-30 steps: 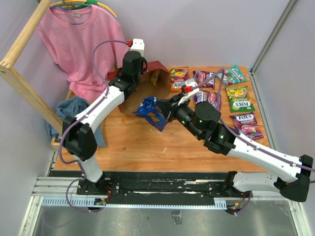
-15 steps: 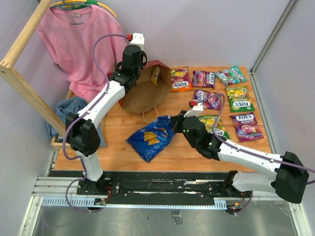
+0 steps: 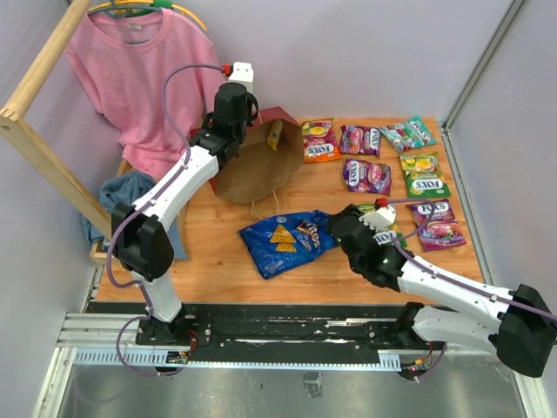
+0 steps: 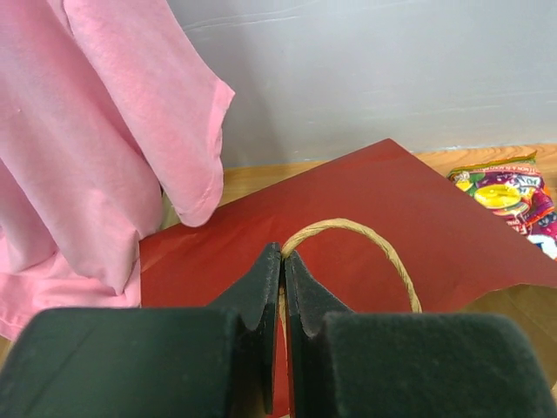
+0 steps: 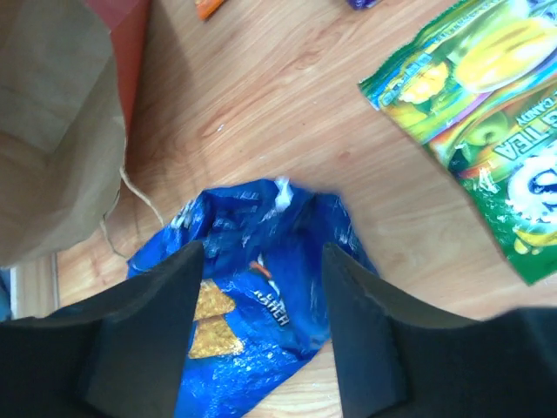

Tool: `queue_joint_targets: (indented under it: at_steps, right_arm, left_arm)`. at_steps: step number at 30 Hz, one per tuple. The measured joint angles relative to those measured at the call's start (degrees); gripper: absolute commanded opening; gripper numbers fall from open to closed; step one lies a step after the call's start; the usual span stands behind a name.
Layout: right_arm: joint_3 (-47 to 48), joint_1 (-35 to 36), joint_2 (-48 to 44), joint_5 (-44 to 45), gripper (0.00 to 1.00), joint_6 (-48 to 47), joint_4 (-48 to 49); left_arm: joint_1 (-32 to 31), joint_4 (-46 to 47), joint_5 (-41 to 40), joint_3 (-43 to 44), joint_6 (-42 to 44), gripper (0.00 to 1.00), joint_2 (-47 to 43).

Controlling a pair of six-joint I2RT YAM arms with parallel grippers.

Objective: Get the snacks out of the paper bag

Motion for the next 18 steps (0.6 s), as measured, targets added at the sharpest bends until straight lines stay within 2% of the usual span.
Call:
queue_joint_targets:
  at_steps: [1,2,5,6,9,14,18]
  right_arm:
    - [0.4,0.0,0.1,0.2,0.87,0.4,-1.5]
    - [1.0,0.0,0.2,0.4,0.89,0.2,-2.8]
    - [3.2,0.1,0.3,0.1,0.89,-2.8,-4.6]
    - [3.8,0.5,0.0,0.0,0.86,-5.6,-4.2]
    - [4.3,2.9,-1.1,0.0,0.68,-13.3,-2.0]
    - [9.4,6.8,3.7,-4.3,0.61,-29.6,2.0]
    - [16.7,6.8,15.3,-14.6,0.35,-41.6,3.5]
  left_arm:
    - [0.0,-0.1,0.1,0.0,-0.1,0.07,-0.3]
    - [0.0,-0.1,0.1,0.0,-0.2,0.07,-0.6]
    - [0.0,-0.3,0.4,0.0,-0.4,0.08,-1.2]
    - [0.0,-0.3,0.5,0.0,-0.5,0.08,-1.4]
    - [0.0,-0.8,1.2,0.0,-0.9,0.08,-1.8]
    - [0.0,-1.2,1.7,-0.3,-1.4,0.09,-2.6]
    - [0.0,-1.9,2.4,-1.3,-1.7,0.09,-4.0]
